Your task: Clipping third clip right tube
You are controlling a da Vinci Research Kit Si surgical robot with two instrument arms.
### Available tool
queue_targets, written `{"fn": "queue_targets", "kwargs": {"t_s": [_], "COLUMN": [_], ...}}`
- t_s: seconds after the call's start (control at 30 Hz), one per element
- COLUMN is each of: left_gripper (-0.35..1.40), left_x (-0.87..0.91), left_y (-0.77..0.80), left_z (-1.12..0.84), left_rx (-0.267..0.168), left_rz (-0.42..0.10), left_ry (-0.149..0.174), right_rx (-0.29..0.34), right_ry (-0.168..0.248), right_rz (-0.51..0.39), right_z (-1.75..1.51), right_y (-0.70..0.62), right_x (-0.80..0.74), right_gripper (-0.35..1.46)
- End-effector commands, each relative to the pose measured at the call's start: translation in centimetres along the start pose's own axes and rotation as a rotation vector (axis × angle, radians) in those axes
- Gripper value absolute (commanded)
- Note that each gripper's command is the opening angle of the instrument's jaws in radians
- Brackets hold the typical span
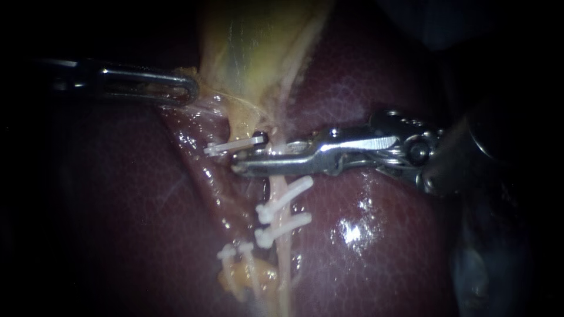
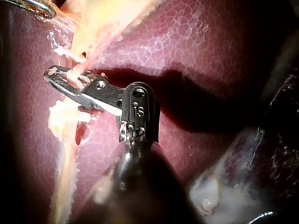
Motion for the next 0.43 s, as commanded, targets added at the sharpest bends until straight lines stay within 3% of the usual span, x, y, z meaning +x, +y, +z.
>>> {"fn": "queue_targets", "kwargs": {"t_s": [0.03,0.43], "left_gripper": [-0.35,-0.35], "left_x": [0.00,0.00], "left_y": [0.00,0.00], "left_z": [0.00,0.00], "left_rx": [0.000,0.000], "left_rz": [0.000,0.000], "left_ry": [0.000,0.000], "right_rx": [-0.004,0.001], "right_ry": [-0.008,-0.015], "right_rz": [0.000,-0.001], "right_z": [0.00,0.01], "right_y": [0.00,0.01], "right_x": [0.00,-0.01], "right_gripper": [-0.35,-0.35]}}
